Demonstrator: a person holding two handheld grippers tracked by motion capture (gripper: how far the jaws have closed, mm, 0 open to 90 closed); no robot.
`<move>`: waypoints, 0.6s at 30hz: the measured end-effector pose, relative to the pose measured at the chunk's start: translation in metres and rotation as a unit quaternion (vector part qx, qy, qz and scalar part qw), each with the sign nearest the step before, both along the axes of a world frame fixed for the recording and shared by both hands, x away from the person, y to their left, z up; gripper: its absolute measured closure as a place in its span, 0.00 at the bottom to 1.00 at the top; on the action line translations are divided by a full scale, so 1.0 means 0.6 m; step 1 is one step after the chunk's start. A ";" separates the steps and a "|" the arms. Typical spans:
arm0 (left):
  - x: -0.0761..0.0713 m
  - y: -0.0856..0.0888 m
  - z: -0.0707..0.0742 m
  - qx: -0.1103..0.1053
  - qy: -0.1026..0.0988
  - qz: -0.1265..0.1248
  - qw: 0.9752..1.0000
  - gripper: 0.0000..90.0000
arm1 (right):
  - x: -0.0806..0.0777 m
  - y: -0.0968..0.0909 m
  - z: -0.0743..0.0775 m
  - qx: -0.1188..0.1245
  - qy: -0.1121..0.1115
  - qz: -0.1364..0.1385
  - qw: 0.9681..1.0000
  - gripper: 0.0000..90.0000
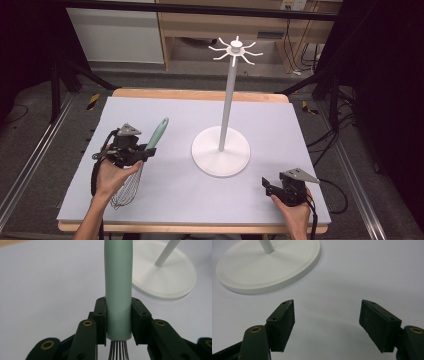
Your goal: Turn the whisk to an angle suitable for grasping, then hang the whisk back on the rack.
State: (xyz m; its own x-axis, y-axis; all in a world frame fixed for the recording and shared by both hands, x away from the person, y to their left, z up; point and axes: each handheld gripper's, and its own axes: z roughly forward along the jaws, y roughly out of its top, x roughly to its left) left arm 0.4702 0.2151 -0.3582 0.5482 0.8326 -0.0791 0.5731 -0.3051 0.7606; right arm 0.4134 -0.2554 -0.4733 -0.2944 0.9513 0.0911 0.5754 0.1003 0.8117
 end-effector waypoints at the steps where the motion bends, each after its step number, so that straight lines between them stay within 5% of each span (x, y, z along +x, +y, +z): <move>1: -0.003 0.001 0.005 -0.006 -0.012 0.002 1.000 0.76 | 0.000 0.000 0.001 0.000 0.000 0.000 1.000 0.32; 6: -0.021 0.007 0.024 -0.042 -0.063 0.012 0.997 0.76 | -0.001 -0.002 0.002 0.001 -0.004 0.000 1.000 0.32; 10: -0.025 0.010 0.032 -0.063 -0.076 0.016 0.995 0.76 | -0.001 -0.001 0.002 0.001 -0.004 0.000 1.000 0.32; 18: -0.037 0.002 0.047 -0.091 -0.140 0.023 0.986 0.76 | -0.002 0.002 0.002 -0.002 -0.004 0.000 1.000 0.32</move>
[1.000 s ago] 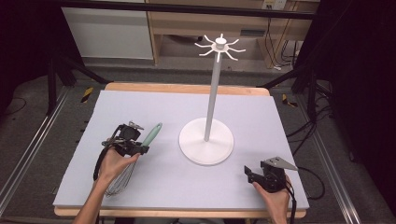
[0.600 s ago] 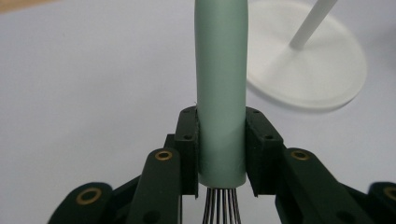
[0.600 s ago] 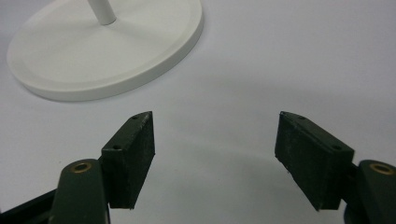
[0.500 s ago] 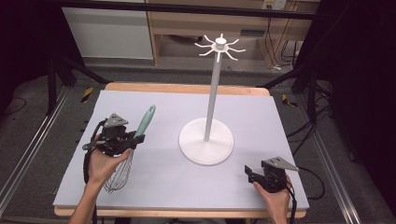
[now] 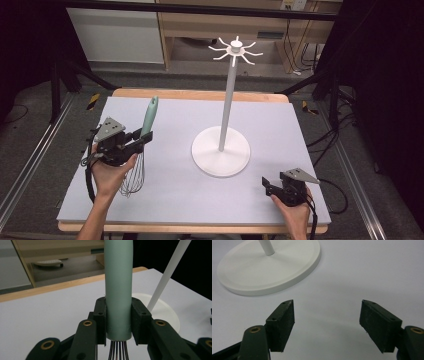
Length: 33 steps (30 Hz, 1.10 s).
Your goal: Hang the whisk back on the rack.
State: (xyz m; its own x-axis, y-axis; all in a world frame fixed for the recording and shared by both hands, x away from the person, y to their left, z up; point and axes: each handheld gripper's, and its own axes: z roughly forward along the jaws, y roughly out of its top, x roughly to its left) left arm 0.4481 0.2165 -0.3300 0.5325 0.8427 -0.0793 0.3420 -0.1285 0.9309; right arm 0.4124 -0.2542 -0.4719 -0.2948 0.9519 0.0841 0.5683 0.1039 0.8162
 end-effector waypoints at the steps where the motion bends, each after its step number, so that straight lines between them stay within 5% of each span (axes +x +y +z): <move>1: -0.001 -0.001 0.001 -0.003 -0.004 0.000 1.000 0.76 | 0.000 0.001 0.000 0.002 0.000 0.000 1.000 0.32; 13: 0.002 -0.034 0.031 -0.056 -0.046 -0.037 0.997 0.76 | 0.002 0.004 -0.004 -0.004 0.000 0.007 1.000 0.31; 23: 0.002 -0.058 0.065 -0.070 -0.072 -0.060 0.993 0.76 | 0.004 0.006 -0.006 -0.008 0.003 0.007 1.000 0.31; 33: 0.001 -0.079 0.089 -0.063 -0.091 -0.073 0.991 0.76 | 0.003 0.006 -0.006 -0.010 0.003 0.004 1.000 0.31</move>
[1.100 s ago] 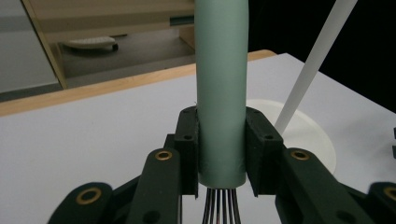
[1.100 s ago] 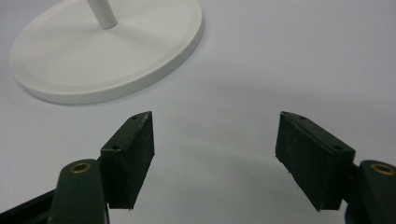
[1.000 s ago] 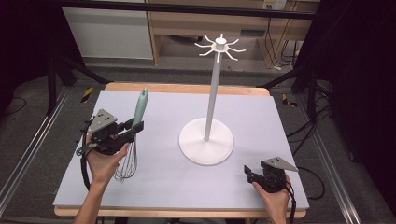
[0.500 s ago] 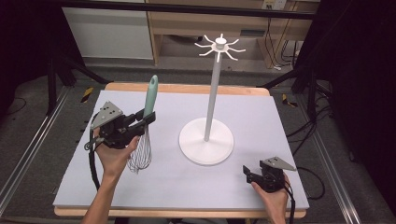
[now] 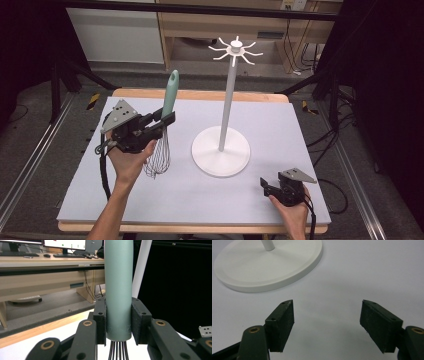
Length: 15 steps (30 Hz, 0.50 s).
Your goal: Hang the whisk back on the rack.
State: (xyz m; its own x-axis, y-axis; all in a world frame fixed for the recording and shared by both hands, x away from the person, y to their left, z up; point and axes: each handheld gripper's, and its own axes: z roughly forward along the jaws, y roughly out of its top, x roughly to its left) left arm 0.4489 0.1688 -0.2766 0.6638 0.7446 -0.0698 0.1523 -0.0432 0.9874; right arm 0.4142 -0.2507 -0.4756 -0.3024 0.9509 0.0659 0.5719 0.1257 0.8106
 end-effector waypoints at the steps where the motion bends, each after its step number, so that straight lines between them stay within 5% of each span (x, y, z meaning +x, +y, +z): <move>1: 0.002 -0.002 0.002 -0.002 0.001 -0.004 1.000 0.76 | 0.000 0.000 0.000 0.000 0.000 0.001 1.000 0.31; 15: 0.010 -0.027 0.037 -0.013 -0.011 -0.029 0.999 0.76 | 0.001 -0.002 0.000 0.002 0.000 -0.001 1.000 0.31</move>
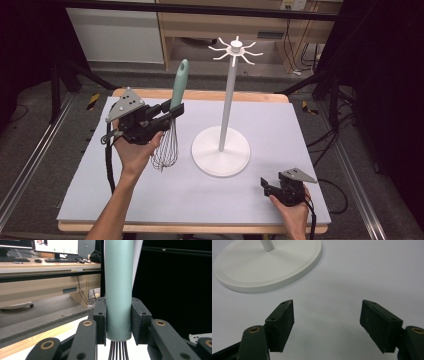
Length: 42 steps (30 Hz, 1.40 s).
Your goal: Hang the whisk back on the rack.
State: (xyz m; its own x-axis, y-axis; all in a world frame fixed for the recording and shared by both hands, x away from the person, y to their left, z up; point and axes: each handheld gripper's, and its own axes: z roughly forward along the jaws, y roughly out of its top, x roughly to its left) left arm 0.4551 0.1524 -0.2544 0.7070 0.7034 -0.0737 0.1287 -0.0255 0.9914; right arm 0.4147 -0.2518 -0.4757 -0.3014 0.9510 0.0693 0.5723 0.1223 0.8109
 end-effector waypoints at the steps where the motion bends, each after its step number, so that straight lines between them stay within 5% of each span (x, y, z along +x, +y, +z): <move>1: 0.000 -0.002 0.002 0.000 -0.001 -0.001 1.000 0.76 | 0.000 0.000 0.000 0.000 0.000 0.000 1.000 0.31; 19: 0.006 -0.048 0.026 0.015 -0.008 -0.030 0.999 0.76 | 0.000 -0.003 0.001 0.001 -0.002 0.000 1.000 0.31; 42: 0.024 -0.065 0.033 0.017 -0.004 -0.033 0.999 0.76 | 0.000 -0.004 0.001 0.004 0.002 -0.001 1.000 0.31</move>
